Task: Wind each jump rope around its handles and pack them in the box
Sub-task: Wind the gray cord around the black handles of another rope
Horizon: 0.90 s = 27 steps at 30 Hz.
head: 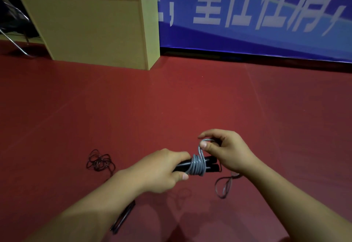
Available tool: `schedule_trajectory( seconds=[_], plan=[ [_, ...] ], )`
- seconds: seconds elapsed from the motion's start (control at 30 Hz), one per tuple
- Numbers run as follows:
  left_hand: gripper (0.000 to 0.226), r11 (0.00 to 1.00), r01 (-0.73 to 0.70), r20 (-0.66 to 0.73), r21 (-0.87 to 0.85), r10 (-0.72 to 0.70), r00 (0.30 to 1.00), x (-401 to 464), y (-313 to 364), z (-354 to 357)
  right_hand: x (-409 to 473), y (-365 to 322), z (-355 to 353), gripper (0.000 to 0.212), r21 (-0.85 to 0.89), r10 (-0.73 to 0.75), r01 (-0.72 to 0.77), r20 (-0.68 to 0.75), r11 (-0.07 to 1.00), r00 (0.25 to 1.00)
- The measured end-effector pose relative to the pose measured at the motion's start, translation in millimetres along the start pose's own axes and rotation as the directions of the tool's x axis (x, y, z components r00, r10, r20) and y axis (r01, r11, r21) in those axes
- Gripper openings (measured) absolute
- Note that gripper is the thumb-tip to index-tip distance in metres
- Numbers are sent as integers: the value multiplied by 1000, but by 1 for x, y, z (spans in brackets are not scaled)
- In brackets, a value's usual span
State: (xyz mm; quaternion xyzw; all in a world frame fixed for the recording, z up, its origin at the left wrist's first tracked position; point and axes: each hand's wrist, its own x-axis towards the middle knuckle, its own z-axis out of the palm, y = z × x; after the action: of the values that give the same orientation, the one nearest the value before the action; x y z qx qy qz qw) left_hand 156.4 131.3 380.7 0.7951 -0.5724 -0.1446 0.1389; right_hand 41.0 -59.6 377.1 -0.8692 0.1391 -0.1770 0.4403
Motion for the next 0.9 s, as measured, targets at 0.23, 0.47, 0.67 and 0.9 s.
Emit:
schedule_trajectory(
  seconds=[0.23,0.47,0.67,0.9],
  plan=[
    [18,862,-75,7,-500,91,996,-2,9,-4,1,4,-8,23,457,156,-150,25,877,987],
    [37,343,-64,-69,-937,-3,998,-1,10,-11,-1,-3,-1,8,539,133,-170,107,825,985],
    [21,116,-138,-165,-984,-267,949,7,4,-11,-1,-3,12,10,467,273,-402,320,788,907],
    [5,264,-61,-185,-963,-475,861,12,-5,-4,1,-4,11,6,488,306,-476,389,732,869]
  ],
)
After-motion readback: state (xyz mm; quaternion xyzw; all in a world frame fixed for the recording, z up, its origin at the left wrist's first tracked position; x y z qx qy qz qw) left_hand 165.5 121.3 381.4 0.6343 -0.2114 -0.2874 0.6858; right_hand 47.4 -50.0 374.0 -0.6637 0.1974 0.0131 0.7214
